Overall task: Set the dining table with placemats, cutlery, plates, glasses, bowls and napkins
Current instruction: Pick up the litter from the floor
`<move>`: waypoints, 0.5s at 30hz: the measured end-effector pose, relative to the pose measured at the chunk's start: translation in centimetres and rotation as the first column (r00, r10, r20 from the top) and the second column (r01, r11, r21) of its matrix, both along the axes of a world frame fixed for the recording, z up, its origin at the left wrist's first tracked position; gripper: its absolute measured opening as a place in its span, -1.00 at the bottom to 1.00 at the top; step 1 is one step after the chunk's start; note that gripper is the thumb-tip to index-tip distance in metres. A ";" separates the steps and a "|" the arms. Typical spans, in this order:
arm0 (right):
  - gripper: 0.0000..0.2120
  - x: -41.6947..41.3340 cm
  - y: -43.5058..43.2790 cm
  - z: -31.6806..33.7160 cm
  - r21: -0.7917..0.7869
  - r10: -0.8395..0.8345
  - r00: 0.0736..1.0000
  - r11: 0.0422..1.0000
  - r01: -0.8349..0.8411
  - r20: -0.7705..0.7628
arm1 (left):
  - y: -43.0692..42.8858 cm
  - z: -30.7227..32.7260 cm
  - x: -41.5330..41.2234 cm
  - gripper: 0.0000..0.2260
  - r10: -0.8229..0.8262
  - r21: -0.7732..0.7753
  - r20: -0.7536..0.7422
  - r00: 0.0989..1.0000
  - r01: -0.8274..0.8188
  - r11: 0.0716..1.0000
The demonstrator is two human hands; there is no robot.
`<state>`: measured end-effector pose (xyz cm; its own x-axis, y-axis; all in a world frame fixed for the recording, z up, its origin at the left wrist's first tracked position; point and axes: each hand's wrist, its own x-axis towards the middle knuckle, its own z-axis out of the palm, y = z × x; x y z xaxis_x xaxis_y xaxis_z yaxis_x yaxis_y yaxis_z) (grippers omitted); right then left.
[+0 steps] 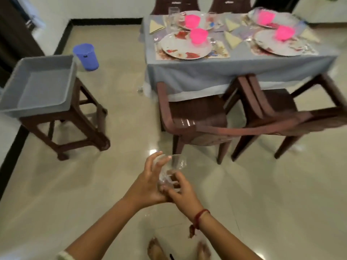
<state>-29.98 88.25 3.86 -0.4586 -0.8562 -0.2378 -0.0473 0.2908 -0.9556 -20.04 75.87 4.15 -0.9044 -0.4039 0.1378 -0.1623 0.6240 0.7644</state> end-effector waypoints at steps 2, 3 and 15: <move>-0.72 -1.7 2.5 1.1 -0.008 -0.078 0.997 0.997 0.079 0.019 | 1.4 0.5 -2.5 -0.03 -0.069 -0.009 -0.006 0.998 0.069 0.998; -0.70 -3.1 4.5 1.7 -0.012 -0.119 0.993 0.993 0.120 0.021 | 2.6 0.7 -4.2 -0.01 -0.123 -0.022 -0.004 0.992 0.123 0.992; -0.72 -20.9 35.5 3.3 0.028 -0.433 0.896 0.899 0.437 -0.096 | 31.1 1.5 -27.6 -0.48 -0.443 -0.127 0.197 0.875 0.471 0.873</move>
<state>-50.84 123.75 7.14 -0.8028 -0.5555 -0.2168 0.0139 0.3460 -0.9381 -47.65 106.96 5.63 -0.9971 0.0758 0.0073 0.0633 0.7723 0.6322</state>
